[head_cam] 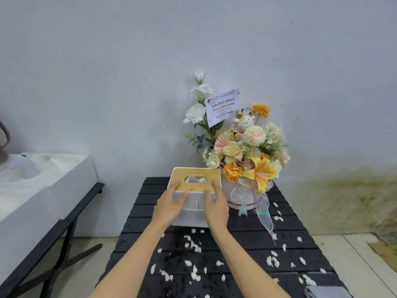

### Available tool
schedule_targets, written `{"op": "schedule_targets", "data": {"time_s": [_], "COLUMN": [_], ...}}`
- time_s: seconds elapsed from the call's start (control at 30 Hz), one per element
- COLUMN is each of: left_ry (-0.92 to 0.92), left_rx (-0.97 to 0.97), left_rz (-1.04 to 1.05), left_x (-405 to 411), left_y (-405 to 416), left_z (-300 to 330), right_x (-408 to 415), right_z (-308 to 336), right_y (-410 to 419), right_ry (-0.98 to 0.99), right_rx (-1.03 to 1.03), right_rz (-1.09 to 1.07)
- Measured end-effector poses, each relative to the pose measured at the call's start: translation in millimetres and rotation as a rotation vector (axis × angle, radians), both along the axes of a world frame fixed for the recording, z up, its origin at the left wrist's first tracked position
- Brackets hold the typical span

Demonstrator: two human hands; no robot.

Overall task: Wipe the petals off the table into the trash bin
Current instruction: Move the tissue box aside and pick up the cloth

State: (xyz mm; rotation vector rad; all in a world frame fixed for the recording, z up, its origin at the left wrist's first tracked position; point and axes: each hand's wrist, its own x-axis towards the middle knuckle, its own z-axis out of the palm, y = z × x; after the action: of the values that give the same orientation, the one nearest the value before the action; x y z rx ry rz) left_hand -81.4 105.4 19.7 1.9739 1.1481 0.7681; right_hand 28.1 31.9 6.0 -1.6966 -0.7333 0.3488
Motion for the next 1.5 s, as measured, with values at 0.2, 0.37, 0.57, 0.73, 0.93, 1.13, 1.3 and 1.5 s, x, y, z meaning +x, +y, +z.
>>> {"op": "schedule_targets", "data": {"time_s": [0.2, 0.37, 0.57, 0.73, 0.93, 1.13, 1.3, 1.5], "left_ry": [-0.014, -0.007, 0.087, 0.100, 0.067, -0.015, 0.034, 0.088], "left_rx": [-0.007, 0.009, 0.032, -0.032, 0.118, 0.112, 0.039, -0.016], "left_rz": [0.065, 0.086, 0.068, 0.056, 0.162, -0.052, -0.198, -0.355], "left_x": [16, 39, 57, 70, 60, 46, 50, 64], "left_y": [60, 98, 116, 129, 83, -31, -128, -214], "left_z": [-16, -29, -60, -59, -49, -45, -39, -34], "right_x": [23, 45, 65, 63, 47, 26, 31, 52], "right_z": [-12, -25, -51, -51, -48, -37, -35, -44], "right_y": [69, 108, 124, 124, 76, -26, -131, -235], "right_ry": [-0.025, -0.019, -0.036, -0.063, -0.069, -0.106, -0.195, -0.322], "right_rx": [0.007, -0.009, -0.057, -0.069, -0.034, -0.109, -0.254, -0.489], "right_rz": [0.065, 0.074, 0.115, 0.051, 0.062, -0.002, -0.150, -0.307]}}
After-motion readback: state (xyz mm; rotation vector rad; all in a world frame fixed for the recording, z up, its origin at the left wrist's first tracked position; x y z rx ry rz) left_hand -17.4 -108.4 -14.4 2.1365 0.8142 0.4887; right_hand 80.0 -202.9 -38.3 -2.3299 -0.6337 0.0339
